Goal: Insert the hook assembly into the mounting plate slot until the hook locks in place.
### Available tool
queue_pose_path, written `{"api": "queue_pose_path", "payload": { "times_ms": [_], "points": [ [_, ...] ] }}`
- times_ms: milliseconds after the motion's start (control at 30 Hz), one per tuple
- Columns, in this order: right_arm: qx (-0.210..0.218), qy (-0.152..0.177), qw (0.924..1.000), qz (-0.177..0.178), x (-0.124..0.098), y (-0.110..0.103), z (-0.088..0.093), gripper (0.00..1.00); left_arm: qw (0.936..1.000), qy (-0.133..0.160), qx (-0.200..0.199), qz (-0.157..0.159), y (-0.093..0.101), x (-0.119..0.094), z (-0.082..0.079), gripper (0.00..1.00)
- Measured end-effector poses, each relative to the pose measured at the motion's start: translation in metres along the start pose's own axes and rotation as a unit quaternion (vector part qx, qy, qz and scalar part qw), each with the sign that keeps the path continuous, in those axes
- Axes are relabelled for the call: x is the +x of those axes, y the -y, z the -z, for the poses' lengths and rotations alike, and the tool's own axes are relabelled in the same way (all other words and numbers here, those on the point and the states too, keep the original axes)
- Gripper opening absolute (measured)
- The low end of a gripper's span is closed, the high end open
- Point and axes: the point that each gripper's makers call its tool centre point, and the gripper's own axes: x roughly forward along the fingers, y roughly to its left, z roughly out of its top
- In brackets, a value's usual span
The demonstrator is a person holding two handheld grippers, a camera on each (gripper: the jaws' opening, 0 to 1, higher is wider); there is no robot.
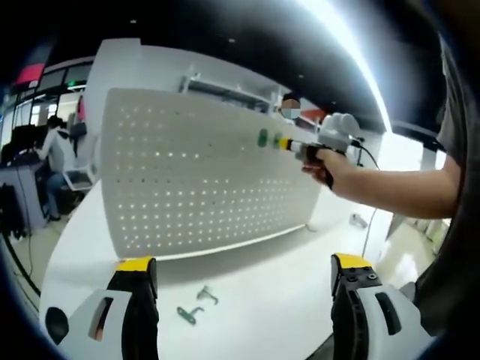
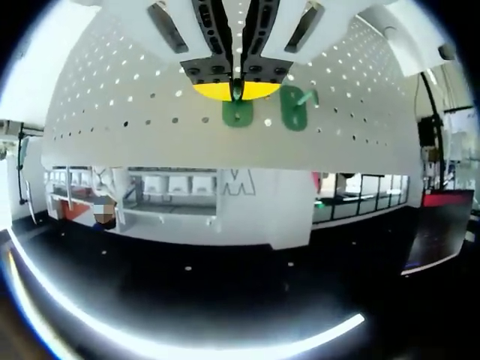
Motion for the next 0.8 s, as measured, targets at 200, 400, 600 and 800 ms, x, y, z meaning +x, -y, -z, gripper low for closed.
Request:
{"api": "queue_pose_path", "payload": {
  "times_ms": [200, 400, 600, 800],
  "points": [
    [0.014, 0.001, 0.9999, -0.004, -0.0001, 0.0, 0.0016, 0.0, 1.0, -0.002, 0.001, 0.005, 0.0021, 0.001, 0.0008, 0.97],
    [0.04, -0.002, 0.9991, -0.012, -0.0001, 0.0005, 0.0022, 0.01, 1.0, -0.003, 0.001, 0.006, 0.0024, 0.0014, 0.0014, 0.98],
    [0.02, -0.008, 0.9997, -0.015, -0.0014, -0.0023, 0.0008, 0.1, 1.0, -0.003, 0.004, 0.008, 0.0043, 0.002, 0.0009, 0.98],
    [0.019, -0.013, 0.9997, -0.01, -0.0022, 0.003, -0.001, 0.17, 0.9999, -0.003, 0.005, 0.01, 0.0058, 0.0014, 0.0001, 0.98]
  ]
}}
